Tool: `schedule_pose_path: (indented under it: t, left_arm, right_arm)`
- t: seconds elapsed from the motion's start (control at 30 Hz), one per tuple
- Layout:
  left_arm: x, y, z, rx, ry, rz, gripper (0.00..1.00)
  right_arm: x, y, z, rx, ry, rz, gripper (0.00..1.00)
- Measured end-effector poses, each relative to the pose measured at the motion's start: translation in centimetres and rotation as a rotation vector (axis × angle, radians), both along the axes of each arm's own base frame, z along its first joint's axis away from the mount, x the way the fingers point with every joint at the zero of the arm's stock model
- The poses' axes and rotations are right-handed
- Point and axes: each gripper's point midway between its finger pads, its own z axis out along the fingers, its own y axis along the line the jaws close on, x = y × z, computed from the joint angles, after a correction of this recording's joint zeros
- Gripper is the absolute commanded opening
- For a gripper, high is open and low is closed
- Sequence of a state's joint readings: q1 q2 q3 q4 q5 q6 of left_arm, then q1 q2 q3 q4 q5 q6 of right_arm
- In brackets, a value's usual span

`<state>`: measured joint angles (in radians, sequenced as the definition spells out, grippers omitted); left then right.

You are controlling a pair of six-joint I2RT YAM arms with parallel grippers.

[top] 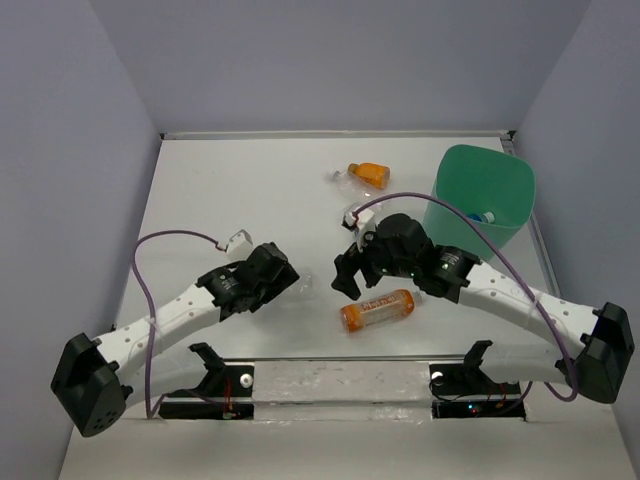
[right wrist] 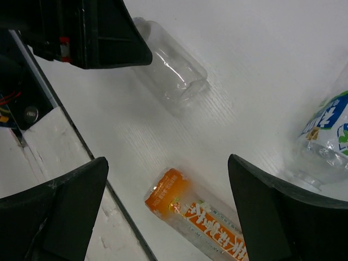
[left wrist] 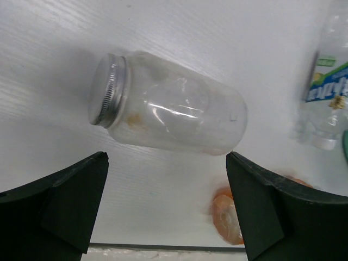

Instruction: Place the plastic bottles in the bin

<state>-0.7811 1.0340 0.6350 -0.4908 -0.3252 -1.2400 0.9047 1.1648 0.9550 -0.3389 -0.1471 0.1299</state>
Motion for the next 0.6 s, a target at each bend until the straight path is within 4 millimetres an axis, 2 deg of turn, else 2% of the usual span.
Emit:
schedule_pose_path:
  t: [0.17,0.3,0.53,0.57,0.6]
  left_arm:
    - [1.3,-0.9,7.2,-0.062,-0.166,-0.063,0.99]
    - [2.0,-0.5,12.0,-0.089,-0.293,-0.084,0.99]
    - [3.0,4.0,21.0,0.006,-0.592,-0.018,0.99]
    - [3.0,4.4,21.6,0.013,-0.614,-0.013,0.99]
    - [3.1,5.4,23.4,0.030,-0.674,0.009,0.99]
  right_arm:
    - [-0.2,1.8,-0.3,-0.027,-0.028,0.138,0.99]
    - [0.4,4.3,-1.4,-0.052,-0.026,0.253,1.00]
    - [3.2,9.1,-5.4,-0.128,0.011,0.354,1.00]
    - [3.6,9.8,-5.9,-0.139,0.010,0.364,1.00]
    - [4.0,10.6,-6.2,-0.148,0.002,0.375,1.00]
